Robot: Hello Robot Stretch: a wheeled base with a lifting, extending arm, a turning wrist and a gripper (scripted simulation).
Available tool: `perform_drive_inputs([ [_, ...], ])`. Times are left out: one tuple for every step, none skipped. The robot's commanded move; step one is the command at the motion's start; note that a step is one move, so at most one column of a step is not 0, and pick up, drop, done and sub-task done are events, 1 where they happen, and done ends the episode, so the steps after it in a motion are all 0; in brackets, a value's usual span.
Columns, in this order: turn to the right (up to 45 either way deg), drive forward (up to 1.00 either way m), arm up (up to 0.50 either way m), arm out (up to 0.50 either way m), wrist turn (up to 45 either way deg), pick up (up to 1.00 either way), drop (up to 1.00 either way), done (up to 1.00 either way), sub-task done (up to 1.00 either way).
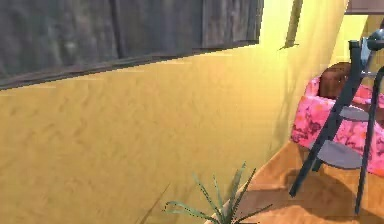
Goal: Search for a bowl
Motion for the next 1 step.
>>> perform_drive_inputs([
  [45.0, 0.0, 0.0, 0.0, 0.0, 0.0, 0.0, 0.0, 0.0],
])
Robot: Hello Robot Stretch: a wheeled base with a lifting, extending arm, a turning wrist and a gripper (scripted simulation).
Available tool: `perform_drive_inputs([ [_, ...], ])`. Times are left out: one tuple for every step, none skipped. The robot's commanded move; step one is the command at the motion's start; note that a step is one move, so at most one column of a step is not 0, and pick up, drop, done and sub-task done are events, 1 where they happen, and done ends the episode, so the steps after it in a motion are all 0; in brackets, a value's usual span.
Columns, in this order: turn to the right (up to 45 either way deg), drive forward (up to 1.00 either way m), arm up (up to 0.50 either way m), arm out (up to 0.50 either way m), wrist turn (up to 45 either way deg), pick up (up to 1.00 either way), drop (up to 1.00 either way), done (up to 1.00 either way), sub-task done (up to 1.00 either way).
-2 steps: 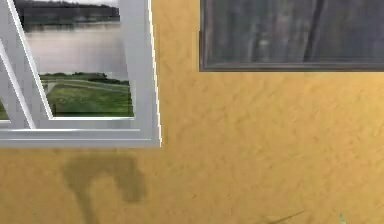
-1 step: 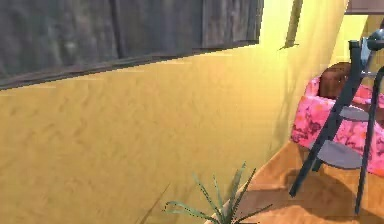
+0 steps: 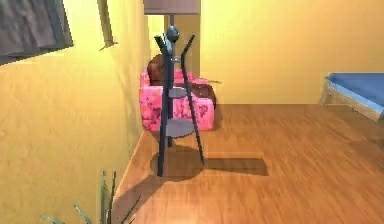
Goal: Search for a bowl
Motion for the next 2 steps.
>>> perform_drive_inputs([
  [45.0, 0.0, 0.0, 0.0, 0.0, 0.0, 0.0, 0.0, 0.0],
  [3.0, 0.0, 0.0, 0.0, 0.0, 0.0, 0.0, 0.0, 0.0],
])
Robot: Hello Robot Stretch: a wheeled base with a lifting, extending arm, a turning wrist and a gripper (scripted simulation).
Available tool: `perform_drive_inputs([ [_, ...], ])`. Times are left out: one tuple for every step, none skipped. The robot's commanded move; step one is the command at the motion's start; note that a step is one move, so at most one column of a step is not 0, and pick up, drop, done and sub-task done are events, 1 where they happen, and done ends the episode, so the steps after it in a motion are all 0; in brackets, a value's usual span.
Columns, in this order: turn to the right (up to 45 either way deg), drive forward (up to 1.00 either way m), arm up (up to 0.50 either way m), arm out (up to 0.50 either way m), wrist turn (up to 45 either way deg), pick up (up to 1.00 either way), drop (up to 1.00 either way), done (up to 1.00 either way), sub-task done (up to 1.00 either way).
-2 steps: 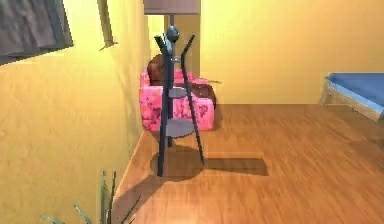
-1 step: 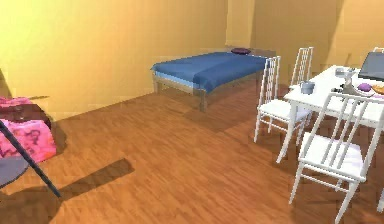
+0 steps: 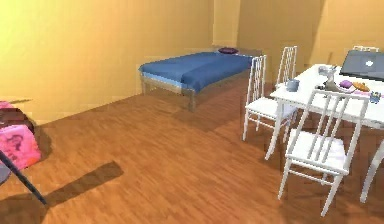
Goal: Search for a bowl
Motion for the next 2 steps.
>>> perform_drive_inputs([
  [0.0, 1.0, 0.0, 0.0, 0.0, 0.0, 0.0, 0.0, 0.0],
  [3.0, 0.0, 0.0, 0.0, 0.0, 0.0, 0.0, 0.0, 0.0],
])
